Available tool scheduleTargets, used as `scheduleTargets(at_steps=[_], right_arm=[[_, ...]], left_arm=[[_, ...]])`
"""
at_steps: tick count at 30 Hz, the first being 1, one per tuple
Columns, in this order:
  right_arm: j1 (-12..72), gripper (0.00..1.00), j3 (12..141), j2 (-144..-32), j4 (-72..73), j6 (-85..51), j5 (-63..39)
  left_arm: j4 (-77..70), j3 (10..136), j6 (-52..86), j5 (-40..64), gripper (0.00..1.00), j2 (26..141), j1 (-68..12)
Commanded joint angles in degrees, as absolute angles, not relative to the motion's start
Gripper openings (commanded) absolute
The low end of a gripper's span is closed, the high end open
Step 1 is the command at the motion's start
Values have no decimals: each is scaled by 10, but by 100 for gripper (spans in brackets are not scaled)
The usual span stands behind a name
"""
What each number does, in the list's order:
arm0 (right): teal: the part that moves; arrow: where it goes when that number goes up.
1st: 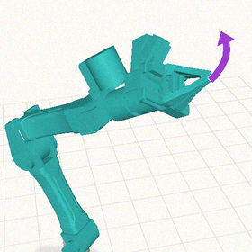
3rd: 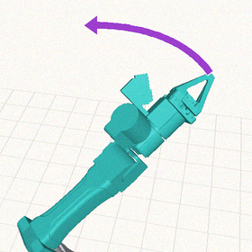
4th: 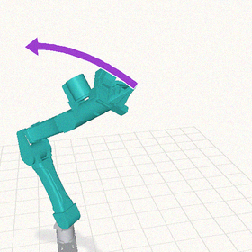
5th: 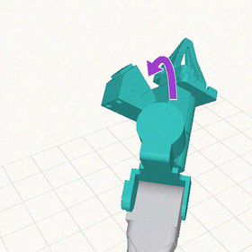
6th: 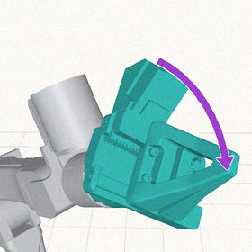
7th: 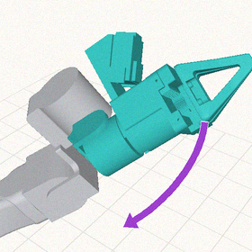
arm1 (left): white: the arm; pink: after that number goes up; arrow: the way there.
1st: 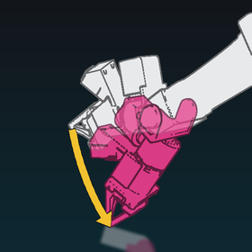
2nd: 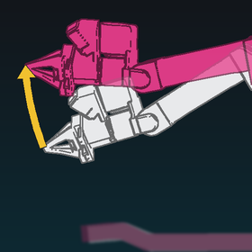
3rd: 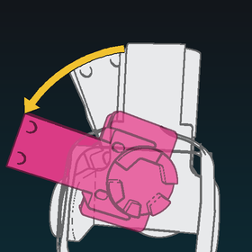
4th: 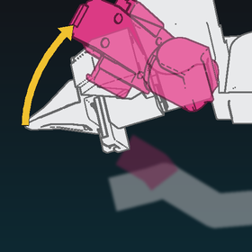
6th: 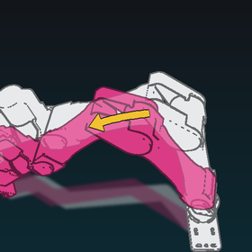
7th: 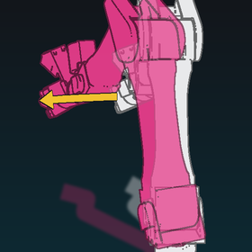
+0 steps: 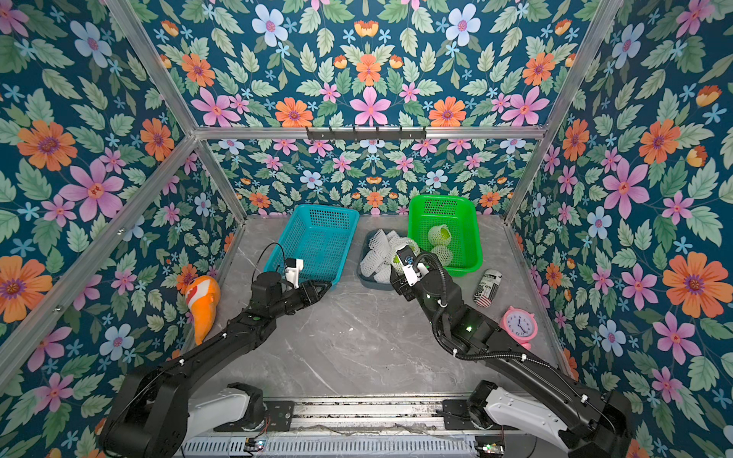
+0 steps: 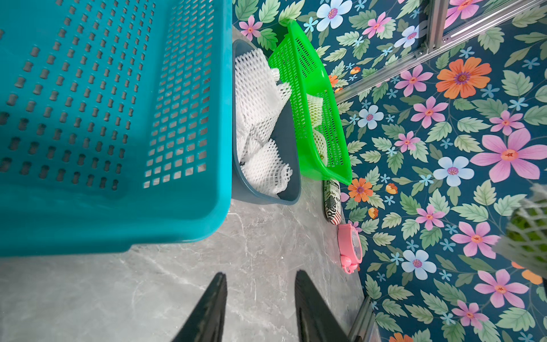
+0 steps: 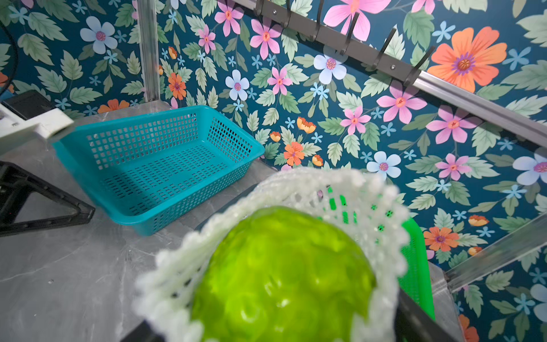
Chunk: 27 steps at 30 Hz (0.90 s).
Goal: Sleeve custard apples in foam nets
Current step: Place the custard apple in the basket.
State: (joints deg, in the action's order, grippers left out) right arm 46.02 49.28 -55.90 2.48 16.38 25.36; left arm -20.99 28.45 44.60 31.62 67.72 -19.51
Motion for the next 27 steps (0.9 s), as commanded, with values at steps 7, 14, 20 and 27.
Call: scheduleTargets(at_steps=[7, 14, 20, 27], right_arm=[[438, 82, 575, -608, -79, 58, 220], [281, 82, 635, -654, -147, -159, 21], [114, 82, 635, -715, -105, -344, -141], [19, 82, 671, -841, -58, -480, -233]], left_arm=[[-236, 283, 451, 320, 41, 679, -195], [-240, 280, 457, 326, 41, 671, -195], [-247, 268, 465, 328, 41, 657, -197], [-254, 253, 473, 328, 41, 643, -197]])
